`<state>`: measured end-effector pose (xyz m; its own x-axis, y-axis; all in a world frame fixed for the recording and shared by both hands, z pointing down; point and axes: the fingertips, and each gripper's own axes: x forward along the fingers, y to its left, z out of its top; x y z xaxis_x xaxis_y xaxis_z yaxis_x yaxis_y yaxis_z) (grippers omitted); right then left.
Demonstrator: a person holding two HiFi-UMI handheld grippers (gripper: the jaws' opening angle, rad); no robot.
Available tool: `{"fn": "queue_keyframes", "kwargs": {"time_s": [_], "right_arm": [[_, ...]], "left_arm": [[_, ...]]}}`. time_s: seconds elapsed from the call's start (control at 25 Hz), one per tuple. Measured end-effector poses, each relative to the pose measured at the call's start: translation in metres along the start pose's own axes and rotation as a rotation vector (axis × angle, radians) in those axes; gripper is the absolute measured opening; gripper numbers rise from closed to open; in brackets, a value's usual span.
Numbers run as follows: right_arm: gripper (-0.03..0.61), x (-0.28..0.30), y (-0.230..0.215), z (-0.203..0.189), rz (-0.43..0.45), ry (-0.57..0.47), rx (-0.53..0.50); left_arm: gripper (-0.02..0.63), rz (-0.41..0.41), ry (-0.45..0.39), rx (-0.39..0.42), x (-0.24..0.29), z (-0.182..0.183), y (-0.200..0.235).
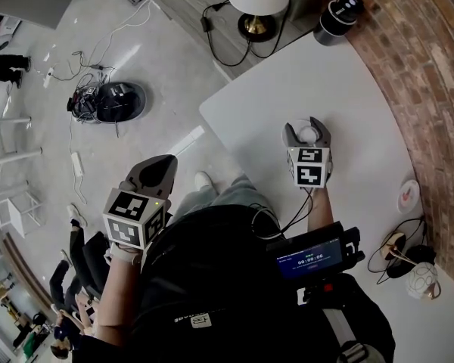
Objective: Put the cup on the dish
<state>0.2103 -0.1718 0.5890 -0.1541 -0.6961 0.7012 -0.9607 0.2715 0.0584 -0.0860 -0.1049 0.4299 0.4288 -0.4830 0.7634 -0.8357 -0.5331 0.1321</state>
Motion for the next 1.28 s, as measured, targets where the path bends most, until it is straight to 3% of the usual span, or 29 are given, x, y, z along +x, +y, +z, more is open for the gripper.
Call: {"fn": "queue_keyframes", "kwargs": {"time_s": [1.28], "right_arm": [[0.276,0.040,0.002,-0.026,0.023,0.044,-0.036]], "left_arm": [[0.006,0.036,0.053,-0.059,0.010,-0.011,-0.001]]}}
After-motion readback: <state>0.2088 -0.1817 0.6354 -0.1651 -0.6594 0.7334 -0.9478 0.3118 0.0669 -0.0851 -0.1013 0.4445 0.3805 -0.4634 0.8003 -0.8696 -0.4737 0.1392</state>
